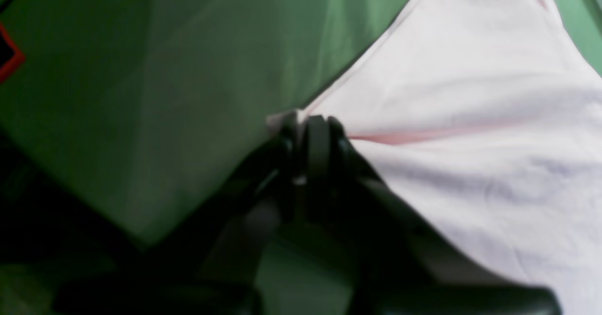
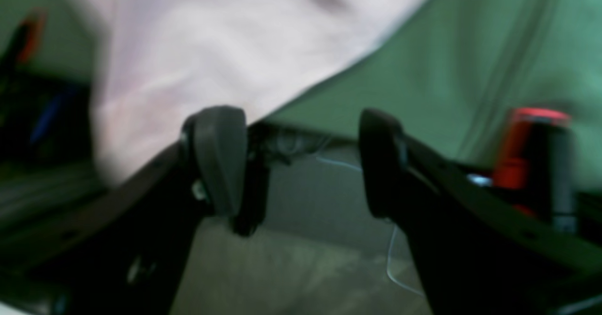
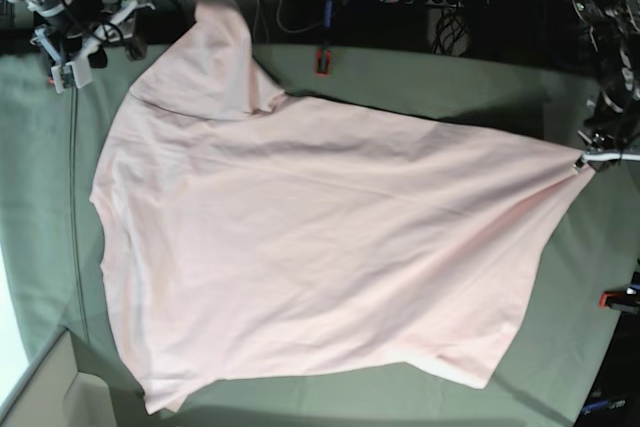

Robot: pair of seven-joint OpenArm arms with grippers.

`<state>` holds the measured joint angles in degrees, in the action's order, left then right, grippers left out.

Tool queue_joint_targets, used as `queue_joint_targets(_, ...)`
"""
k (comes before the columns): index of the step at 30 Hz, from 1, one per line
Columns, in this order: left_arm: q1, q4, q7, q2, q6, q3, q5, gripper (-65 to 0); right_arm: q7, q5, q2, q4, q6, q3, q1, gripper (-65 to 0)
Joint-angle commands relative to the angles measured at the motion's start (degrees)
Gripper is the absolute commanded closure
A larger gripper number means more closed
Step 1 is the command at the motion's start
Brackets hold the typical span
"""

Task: Layout the t-shirt on the table in an organized manner, then fold the t-shirt properly
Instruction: 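Drag the held shirt corner with the right gripper toward the robot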

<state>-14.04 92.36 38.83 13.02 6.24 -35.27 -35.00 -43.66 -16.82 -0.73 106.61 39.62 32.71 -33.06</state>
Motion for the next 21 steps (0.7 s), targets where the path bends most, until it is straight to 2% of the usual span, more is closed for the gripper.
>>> queue_joint_targets(1,0.3,0.3,-1.1,0.8,0.0,-0.5,0.0,-0.1,0.5,-0.3,-0.1,-1.2,0.4,0.9,1.2,-38.1)
queue_joint_targets(12,0.4,-1.7,-1.1,0.8,0.0,-0.5,0.0,-0.1,0.5,0.0,-0.7,-16.0,0.4,1.9,12.9,-38.3)
queue_joint_targets(16,0.5,-1.7,-1.1,0.8,0.0,-0.2,0.0,-0.1,0.5,4.8,-2.1,-22.2,0.4,2.0,16.3,-38.3)
queue_joint_targets(21,0.5,-1.7,-1.1,0.8,0.0,-0.2,0.0,-0.1,0.5,8.9,-1.2,-24.5,0.4,1.7,17.2,-38.2)
